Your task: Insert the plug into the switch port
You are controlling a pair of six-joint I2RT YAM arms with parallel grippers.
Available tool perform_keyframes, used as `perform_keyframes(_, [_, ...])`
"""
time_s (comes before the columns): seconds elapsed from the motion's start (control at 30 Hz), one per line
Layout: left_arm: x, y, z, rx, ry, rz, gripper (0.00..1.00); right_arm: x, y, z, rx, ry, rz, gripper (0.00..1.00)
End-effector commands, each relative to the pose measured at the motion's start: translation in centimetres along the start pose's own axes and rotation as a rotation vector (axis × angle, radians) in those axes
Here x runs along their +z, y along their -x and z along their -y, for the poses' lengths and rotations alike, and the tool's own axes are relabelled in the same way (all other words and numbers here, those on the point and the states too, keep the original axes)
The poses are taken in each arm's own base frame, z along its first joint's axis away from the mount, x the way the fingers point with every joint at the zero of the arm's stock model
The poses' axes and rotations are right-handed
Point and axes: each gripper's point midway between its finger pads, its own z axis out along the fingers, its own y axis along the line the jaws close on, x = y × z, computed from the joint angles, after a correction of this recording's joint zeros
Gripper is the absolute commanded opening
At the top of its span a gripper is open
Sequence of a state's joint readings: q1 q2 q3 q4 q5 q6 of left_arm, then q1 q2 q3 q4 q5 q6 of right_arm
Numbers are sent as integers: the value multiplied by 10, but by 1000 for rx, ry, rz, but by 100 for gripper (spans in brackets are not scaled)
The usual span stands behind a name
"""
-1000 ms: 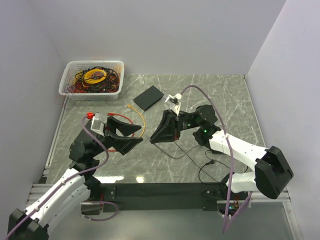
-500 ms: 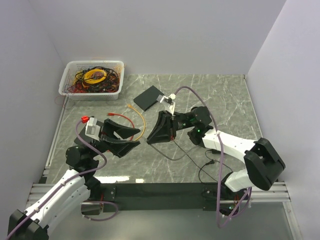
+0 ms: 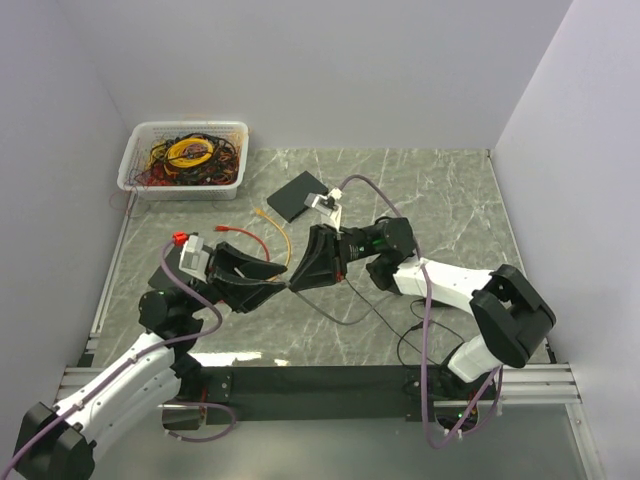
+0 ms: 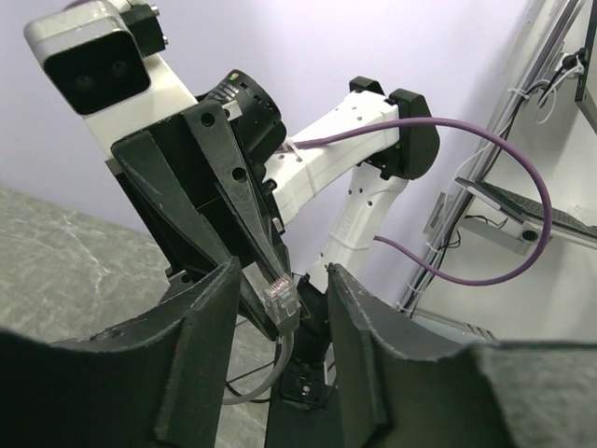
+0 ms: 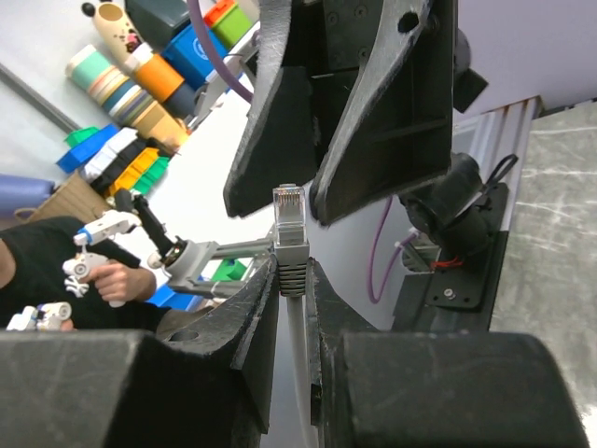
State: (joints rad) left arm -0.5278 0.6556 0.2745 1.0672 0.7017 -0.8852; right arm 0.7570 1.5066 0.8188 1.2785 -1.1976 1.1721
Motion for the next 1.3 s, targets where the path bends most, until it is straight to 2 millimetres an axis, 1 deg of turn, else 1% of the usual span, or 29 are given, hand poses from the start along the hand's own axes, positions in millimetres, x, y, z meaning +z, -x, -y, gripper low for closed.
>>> perform_keyframes(0.0, [4,6,15,39,-72,11,47,8,14,-21,-116,67,15,2])
perform_keyframes(0.13, [4,4,18,37,-79,12,38,9,17,-19,-113,67,18,1])
perform_keyframes(0.17, [4,4,17,35,-73,13,33,9,17,-18,-113,65,21,1])
perform_keyframes(0.23, [4,5,18,36,-72,16,27,10,17,-17,-108,70,24,1])
perform_keyframes(0.3, [5,6,16,34,-56,14,12,10,18,-18,-108,75,30,1])
perform_keyframes(0.33, [5,5,15,27,-48,10,1,10,18,-18,-113,80,33,1])
perform_keyframes(0.43, [6,8,10,19,-10,10,1,10,18,-19,-108,81,37,1])
perform_keyframes(0.47, [8,11,10,27,-5,12,1,10,18,-19,-109,77,37,3])
perform_keyframes(0.5, [7,8,6,9,22,-5,1,9,17,-17,-108,69,35,6])
perform_keyframes(0.53, [8,9,1,4,51,-3,1,9,17,-14,-111,47,31,13])
perform_keyframes(0.57, [10,13,-2,17,71,-6,1,9,17,-11,-115,28,28,34])
perform_keyframes(0.6, [11,15,-5,16,98,-6,1,9,18,-6,-118,-3,35,40])
perform_keyframes(0.63, [9,10,-16,-14,161,-28,1,7,16,5,-130,-80,20,45])
perform_keyframes(0.67, [10,14,-19,-1,183,-22,1,6,16,13,-140,-137,12,51])
perform_keyframes(0.7, [8,17,-21,-4,210,-13,1,7,20,15,-167,-179,2,53])
perform_keyframes(0.73, [5,15,-33,-26,276,-11,1,1,14,29,-177,-274,-26,54])
perform_keyframes(0.77, [4,15,-34,-29,290,-10,1,-2,14,32,-181,-303,-38,56])
perform_keyframes(0.8, [3,15,-37,-34,311,-10,1,-3,17,30,-191,-313,-39,56])
perform_keyframes(0.83, [0,11,-43,-53,346,-22,1,-7,17,37,-188,-362,-37,56])
perform_keyframes(0.9, [0,13,-50,-66,391,-19,1,-13,24,46,-208,-453,-21,56])
perform_keyframes(0.93, [0,16,-53,-78,410,-12,1,-23,28,58,-216,-566,-2,56])
perform_keyframes(0.97, [-2,12,-58,-99,445,-27,1,-28,32,62,-223,-614,16,56])
perform_keyframes(1.03, [-5,12,-72,-129,525,-20,1,-38,37,62,-254,-688,40,57])
perform_keyframes(1.1, [-10,10,-90,-184,643,-21,1,-45,43,66,-277,-764,65,57])
perform_keyframes(1.13, [-12,10,-97,-201,686,-21,1,-50,39,70,-282,-807,46,57])
perform_keyframes(1.17, [-8,14,-102,-237,721,-15,1,-50,40,72,-297,-836,45,57])
perform_keyframes(1.2, [-15,5,-110,-284,788,-44,1,-62,47,81,-311,-948,69,57])
perform_keyframes(1.23, [-16,8,-116,-299,833,-29,1,-58,37,82,-322,-981,29,56])
perform_keyframes(1.27, [-12,11,-120,-329,855,-24,1,-60,37,84,-332,-1021,27,55])
